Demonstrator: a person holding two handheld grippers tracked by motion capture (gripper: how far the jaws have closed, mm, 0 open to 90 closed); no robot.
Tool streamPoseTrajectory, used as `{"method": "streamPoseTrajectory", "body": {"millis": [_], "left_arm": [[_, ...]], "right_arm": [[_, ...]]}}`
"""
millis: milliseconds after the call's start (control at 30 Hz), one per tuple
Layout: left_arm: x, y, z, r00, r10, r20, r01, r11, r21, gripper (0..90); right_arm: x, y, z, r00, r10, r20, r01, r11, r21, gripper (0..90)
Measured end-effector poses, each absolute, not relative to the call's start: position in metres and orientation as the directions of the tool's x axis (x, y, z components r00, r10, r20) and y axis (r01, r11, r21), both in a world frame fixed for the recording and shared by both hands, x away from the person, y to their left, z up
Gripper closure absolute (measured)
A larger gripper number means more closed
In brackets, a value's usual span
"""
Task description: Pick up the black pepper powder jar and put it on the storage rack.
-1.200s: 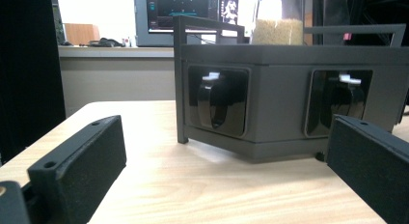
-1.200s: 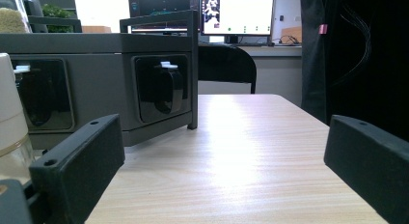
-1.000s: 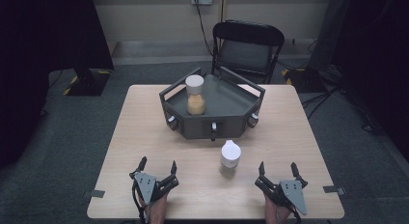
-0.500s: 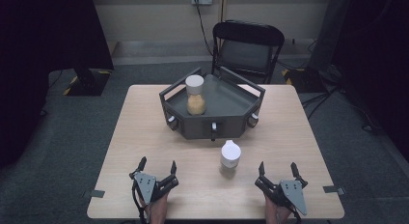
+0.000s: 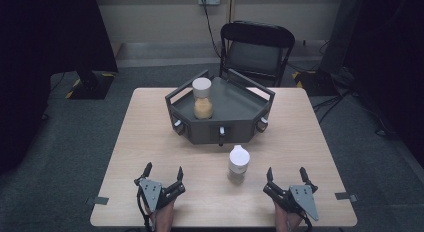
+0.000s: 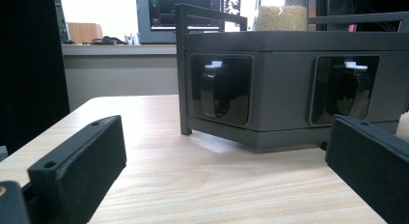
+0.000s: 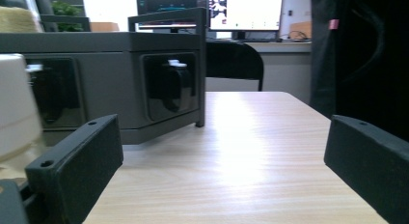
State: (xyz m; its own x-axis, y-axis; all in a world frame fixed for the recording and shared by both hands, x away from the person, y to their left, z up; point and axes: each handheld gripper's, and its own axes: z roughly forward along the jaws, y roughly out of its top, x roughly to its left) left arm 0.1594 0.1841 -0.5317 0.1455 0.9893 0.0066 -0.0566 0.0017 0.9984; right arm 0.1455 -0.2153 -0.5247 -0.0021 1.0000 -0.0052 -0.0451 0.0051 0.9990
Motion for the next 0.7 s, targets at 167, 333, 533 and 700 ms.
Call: {"method": "streamPoseTrajectory", "body": {"millis": [167, 333, 533, 700], "left_arm": [[0.159, 0.184, -0.532, 0.143, 0.990, 0.006, -0.057, 0.002, 0.998, 0.2], [0.159, 0.184, -0.532, 0.144, 0.990, 0.007, -0.056, 0.002, 0.998, 0.1], [0.160, 0.185, -0.532, 0.150, 0.989, 0.007, -0.057, 0.002, 0.998, 0.1], [0.159, 0.184, -0.532, 0.148, 0.989, 0.006, -0.056, 0.002, 0.998, 0.1]], "right_arm": [[0.141, -0.212, -0.517, -0.026, 1.000, 0.009, -0.079, -0.011, 0.997, 0.0], [0.140, -0.208, -0.509, -0.056, 0.998, 0.007, -0.101, -0.013, 0.995, 0.0], [0.138, -0.206, -0.501, -0.116, 0.993, -0.003, -0.112, -0.010, 0.994, 0.0], [0.137, -0.202, -0.495, -0.155, 0.988, -0.016, -0.139, -0.005, 0.990, 0.0]]}}
